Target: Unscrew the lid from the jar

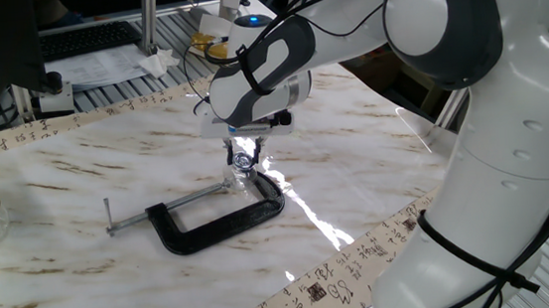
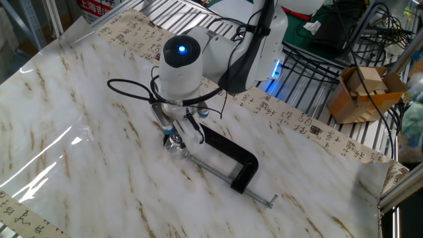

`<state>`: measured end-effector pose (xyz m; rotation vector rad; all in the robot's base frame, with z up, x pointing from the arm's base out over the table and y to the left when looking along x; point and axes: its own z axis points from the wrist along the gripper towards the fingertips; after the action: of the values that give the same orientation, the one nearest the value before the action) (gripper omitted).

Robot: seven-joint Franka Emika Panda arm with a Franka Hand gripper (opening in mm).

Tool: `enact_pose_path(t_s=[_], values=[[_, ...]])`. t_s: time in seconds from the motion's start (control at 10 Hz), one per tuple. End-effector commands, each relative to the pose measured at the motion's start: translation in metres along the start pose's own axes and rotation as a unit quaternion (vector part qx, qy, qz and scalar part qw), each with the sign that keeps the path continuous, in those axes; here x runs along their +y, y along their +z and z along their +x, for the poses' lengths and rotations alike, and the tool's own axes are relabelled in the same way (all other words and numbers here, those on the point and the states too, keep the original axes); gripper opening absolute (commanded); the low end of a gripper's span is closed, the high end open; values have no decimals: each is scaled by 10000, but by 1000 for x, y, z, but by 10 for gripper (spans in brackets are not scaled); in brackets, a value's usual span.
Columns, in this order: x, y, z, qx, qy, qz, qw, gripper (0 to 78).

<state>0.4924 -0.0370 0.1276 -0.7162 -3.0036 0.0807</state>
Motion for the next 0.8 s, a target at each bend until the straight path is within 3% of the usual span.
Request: enact_pose_path(t_s=[0.1,0.8], values=[[-1,3,1,36,-806,96,9967,11],[0,2,-1,20,-1227,72,9924,11]])
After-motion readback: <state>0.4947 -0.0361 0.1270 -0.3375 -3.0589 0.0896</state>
